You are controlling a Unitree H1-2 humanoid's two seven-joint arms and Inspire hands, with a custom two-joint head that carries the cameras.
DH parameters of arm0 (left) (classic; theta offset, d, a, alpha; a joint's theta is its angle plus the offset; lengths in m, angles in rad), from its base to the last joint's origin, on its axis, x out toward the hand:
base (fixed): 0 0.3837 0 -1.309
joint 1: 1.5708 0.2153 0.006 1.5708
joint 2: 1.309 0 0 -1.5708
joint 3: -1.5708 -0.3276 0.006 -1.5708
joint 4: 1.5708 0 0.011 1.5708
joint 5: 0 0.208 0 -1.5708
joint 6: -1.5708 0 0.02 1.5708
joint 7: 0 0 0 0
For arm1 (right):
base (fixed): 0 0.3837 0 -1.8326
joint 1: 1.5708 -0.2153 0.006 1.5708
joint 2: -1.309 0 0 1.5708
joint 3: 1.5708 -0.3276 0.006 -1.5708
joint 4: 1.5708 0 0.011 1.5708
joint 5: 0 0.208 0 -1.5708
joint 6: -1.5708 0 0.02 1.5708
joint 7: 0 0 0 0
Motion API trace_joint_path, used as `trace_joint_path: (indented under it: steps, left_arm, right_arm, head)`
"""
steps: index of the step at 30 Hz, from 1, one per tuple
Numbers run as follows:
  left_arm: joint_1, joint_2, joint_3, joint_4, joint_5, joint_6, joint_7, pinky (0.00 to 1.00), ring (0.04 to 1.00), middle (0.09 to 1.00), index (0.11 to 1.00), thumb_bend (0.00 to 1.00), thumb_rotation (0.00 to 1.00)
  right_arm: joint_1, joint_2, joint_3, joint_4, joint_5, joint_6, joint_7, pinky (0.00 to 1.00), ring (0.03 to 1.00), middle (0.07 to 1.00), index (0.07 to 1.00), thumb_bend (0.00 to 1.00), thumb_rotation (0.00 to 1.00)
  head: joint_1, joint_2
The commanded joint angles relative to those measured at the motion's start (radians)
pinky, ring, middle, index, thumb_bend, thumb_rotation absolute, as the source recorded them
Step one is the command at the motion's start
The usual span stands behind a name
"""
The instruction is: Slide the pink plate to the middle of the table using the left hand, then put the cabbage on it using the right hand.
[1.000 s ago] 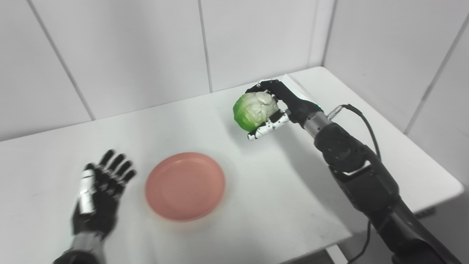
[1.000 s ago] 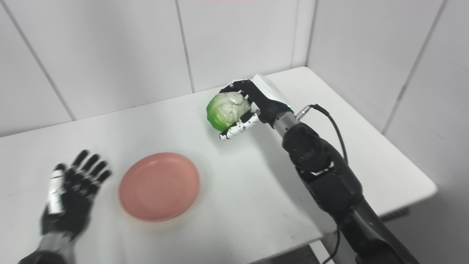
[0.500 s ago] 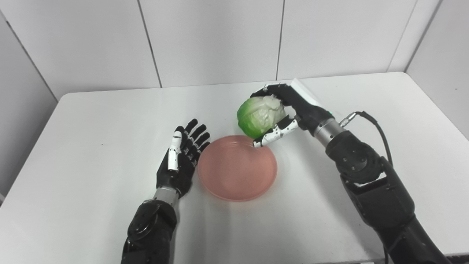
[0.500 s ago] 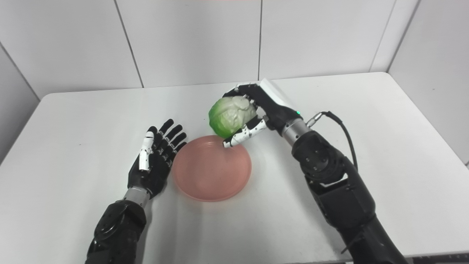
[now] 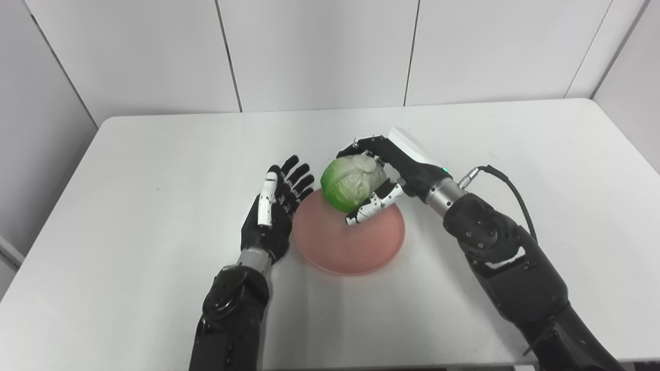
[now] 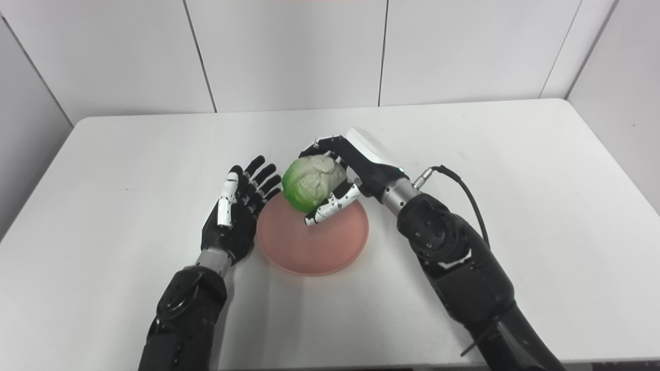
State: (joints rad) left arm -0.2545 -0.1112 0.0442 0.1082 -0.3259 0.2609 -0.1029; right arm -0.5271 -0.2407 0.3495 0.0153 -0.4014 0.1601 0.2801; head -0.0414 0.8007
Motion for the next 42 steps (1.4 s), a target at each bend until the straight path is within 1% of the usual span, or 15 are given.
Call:
trace_joint_path:
  steps: [1,5,9,11,15,21,24,34,37,40,41,42]
  left_arm:
    - [-0.018,-0.008,-0.008,-0.008,0.012,0.018,0.012,0.91,0.897,0.893,0.88,0.37,1.0]
    - [-0.018,-0.005,-0.01,-0.013,0.011,0.026,0.011,0.92,0.9,0.895,0.883,0.37,1.0]
    - [-0.019,-0.003,-0.005,-0.015,0.001,0.029,0.007,0.92,0.9,0.896,0.885,0.37,1.0]
    - [-0.019,-0.004,-0.004,-0.018,-0.001,0.032,0.008,0.92,0.899,0.896,0.884,0.37,1.0]
    - [-0.019,-0.002,-0.004,-0.023,-0.004,0.038,0.005,0.92,0.901,0.899,0.889,0.37,1.0]
    - [-0.017,0.002,-0.006,-0.032,0.0,0.039,0.003,0.93,0.905,0.903,0.896,0.37,1.0]
    - [-0.018,0.002,-0.005,-0.034,-0.002,0.042,0.003,0.93,0.904,0.903,0.897,0.37,1.0]
    - [-0.018,0.001,-0.004,-0.043,0.002,0.051,0.009,0.93,0.903,0.904,0.897,0.37,1.0]
    - [-0.019,0.001,-0.004,-0.041,0.005,0.048,0.011,0.93,0.9,0.902,0.895,0.37,1.0]
    - [-0.019,0.002,-0.005,-0.039,0.007,0.044,0.01,0.92,0.9,0.901,0.894,0.37,1.0]
    - [-0.02,0.003,-0.005,-0.039,0.01,0.043,0.011,0.92,0.899,0.9,0.893,0.38,1.0]
    - [-0.021,0.004,-0.005,-0.038,0.011,0.043,0.012,0.92,0.898,0.9,0.893,0.38,1.0]
  right_arm:
    - [-0.033,0.008,0.006,0.003,-0.006,-0.071,-0.006,0.34,0.386,0.434,0.525,0.52,0.0]
    - [-0.024,0.007,0.029,0.019,-0.046,-0.071,-0.012,0.35,0.398,0.435,0.525,0.52,0.0]
    - [-0.017,0.009,0.034,0.051,-0.062,-0.096,-0.021,0.35,0.393,0.429,0.523,0.52,0.0]
    - [-0.014,0.009,0.04,0.056,-0.079,-0.095,-0.017,0.35,0.391,0.424,0.519,0.53,0.0]
    - [-0.011,0.003,0.062,0.055,-0.113,-0.081,0.007,0.36,0.389,0.423,0.521,0.52,0.0]
    - [-0.004,-0.001,0.083,0.049,-0.144,-0.081,0.029,0.33,0.38,0.421,0.527,0.52,0.0]
    - [-0.004,-0.002,0.087,0.048,-0.15,-0.079,0.039,0.35,0.395,0.427,0.526,0.52,0.0]
    - [-0.008,-0.009,0.099,0.041,-0.181,-0.069,0.069,0.36,0.417,0.44,0.524,0.52,0.0]
    - [-0.01,-0.012,0.102,0.036,-0.188,-0.057,0.086,0.39,0.445,0.447,0.529,0.52,0.0]
    - [-0.018,-0.024,0.117,0.033,-0.217,-0.071,0.091,0.47,0.527,0.473,0.511,0.53,0.0]
    - [-0.022,-0.03,0.124,0.03,-0.23,-0.074,0.097,0.52,0.58,0.581,0.501,0.52,0.08]
    - [-0.026,-0.036,0.13,0.024,-0.238,-0.07,0.109,0.55,0.615,0.632,0.592,0.65,0.12]
  head:
    - [0.0,0.003]
    - [-0.008,0.01]
    - [-0.018,0.016]
    - [-0.021,0.018]
    - [-0.023,0.021]
    - [-0.031,0.026]
    - [-0.032,0.028]
    - [-0.038,0.028]
    - [-0.039,0.027]
    - [-0.042,0.027]
    - [-0.044,0.026]
    - [-0.044,0.026]
